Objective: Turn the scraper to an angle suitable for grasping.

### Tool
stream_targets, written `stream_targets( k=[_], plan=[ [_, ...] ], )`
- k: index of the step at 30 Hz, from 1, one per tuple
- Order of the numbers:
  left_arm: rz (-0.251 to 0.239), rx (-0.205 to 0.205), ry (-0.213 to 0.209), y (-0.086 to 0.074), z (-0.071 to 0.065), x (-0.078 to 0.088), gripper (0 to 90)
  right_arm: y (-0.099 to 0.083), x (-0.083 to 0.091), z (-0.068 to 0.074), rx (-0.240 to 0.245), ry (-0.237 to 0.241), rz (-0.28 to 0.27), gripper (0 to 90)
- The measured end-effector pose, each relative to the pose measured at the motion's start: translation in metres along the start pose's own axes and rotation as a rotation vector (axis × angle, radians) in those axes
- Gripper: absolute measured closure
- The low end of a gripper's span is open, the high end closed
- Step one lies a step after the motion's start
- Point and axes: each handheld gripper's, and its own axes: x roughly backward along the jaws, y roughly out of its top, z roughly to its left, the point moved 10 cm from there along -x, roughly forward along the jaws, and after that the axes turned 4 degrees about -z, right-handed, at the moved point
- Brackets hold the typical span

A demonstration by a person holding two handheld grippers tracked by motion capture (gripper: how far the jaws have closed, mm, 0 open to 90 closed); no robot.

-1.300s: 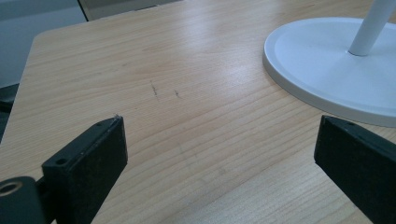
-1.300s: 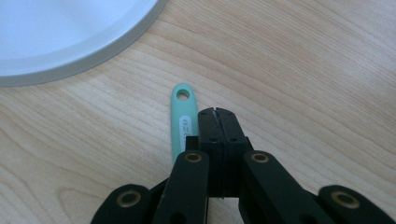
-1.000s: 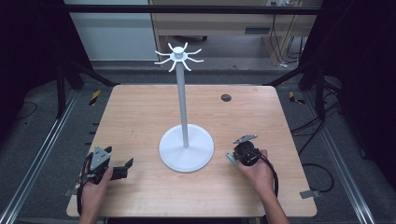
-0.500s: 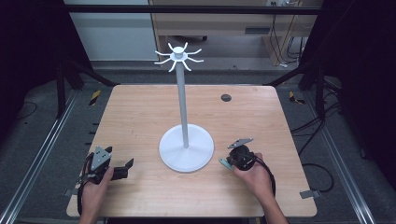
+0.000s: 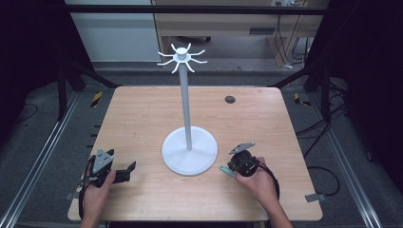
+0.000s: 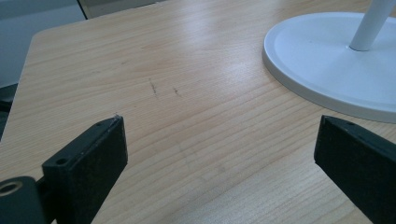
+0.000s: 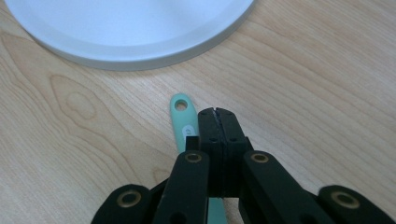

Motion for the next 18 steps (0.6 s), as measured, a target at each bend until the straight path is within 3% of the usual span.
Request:
stream_targets(
  k=[18],
  plan=[
    [0.001, 0.004, 0.002, -0.0002, 0.001, -0.0002, 2.2, 0.0, 0.005, 0.0059, 0.082, 0.018, 0.073, 89.1]
  ],
)
